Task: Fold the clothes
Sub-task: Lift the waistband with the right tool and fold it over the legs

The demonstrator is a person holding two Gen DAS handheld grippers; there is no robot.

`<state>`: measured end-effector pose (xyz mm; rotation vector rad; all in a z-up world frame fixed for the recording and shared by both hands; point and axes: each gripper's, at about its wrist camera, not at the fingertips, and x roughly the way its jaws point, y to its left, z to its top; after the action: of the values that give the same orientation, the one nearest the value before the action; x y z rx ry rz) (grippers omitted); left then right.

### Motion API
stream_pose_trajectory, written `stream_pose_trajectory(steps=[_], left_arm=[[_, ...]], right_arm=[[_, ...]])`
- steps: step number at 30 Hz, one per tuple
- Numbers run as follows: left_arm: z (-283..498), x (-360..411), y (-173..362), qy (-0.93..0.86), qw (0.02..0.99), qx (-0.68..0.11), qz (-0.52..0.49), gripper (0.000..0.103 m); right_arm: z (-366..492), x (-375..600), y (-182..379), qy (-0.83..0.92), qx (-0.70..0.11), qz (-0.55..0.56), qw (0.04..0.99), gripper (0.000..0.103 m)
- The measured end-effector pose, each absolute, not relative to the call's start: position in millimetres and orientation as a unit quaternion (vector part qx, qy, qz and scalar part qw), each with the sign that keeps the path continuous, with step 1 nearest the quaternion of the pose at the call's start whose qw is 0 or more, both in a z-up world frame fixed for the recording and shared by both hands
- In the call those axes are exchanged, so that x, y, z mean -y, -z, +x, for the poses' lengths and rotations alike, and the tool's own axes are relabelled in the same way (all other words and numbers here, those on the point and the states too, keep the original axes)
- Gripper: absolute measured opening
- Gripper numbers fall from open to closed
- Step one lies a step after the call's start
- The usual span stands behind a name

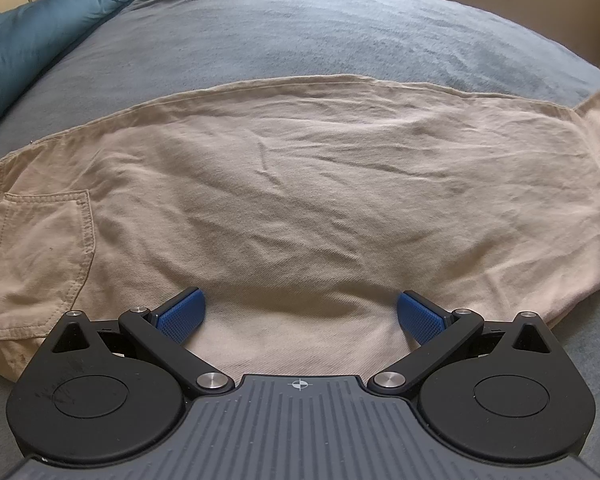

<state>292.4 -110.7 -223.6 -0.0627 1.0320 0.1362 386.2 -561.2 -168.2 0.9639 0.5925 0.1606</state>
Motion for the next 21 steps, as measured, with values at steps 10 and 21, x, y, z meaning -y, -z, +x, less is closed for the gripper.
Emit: stream_pose_trajectory(steps=[10, 21], left_arm=[[289.8, 108.3, 224.4, -0.059, 0.871, -0.486, -0.034, 0.103], [277.9, 93.6, 221.8, -0.022, 0.886, -0.460, -0.055, 0.103]], right_arm=[[388.7, 453.0, 129.7, -0.225, -0.323, 0.426, 0.815, 0.005], [390.9, 344.6, 108.7, -0.329, -0.377, 0.437, 0.747, 0.005]])
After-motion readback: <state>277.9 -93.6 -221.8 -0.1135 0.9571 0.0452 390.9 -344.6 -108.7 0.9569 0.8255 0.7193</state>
